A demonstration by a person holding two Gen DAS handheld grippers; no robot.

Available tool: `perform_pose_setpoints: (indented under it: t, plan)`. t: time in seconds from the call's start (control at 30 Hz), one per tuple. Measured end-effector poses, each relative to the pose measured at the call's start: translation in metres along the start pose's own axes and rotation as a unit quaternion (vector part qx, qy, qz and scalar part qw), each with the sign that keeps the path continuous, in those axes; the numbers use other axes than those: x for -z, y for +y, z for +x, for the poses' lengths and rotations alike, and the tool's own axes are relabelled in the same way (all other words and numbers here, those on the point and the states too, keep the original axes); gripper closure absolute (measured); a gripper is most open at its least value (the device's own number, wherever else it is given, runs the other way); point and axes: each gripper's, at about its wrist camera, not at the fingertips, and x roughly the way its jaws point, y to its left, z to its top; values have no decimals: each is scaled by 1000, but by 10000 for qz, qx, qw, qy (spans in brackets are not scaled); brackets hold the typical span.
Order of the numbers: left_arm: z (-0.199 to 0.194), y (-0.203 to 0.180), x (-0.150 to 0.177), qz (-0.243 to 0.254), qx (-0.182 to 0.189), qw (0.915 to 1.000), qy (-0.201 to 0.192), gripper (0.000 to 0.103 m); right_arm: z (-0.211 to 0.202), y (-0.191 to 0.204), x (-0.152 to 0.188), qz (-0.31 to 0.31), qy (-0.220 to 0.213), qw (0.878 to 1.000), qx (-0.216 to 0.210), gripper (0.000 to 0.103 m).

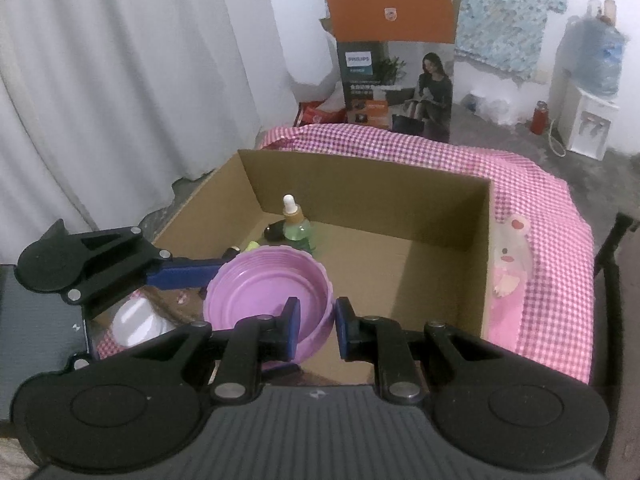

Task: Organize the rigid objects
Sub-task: 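Lower the pink lid into the box and open the right gripper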

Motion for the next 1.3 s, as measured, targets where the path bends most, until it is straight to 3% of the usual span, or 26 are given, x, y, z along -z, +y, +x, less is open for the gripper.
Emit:
perform_pose_setpoints:
  t: [0.43,0.8,1.1,1.2,1.3]
  plan:
    - [48,18,-19,-489,-181,9979,395,32,58,-40,-40,-107,695,9970,-330,83]
    - [83,36,-27,-988,-88,9920,785,32,109,-53,-68,-425,1313,9897,-385,83]
    - [108,50,-27,-1402,-101,9827,1203,32,151,-63,-82,-660,1546,9852,-326,87]
    - [113,51,-26,-1345,-335,9815,1324,34,163,-66,-84,-666,1593,9844,-340,87]
    - [114,56,-25,-1474,-323,9782,1427,34,170,-66,-85,-687,1582,9841,-420,87]
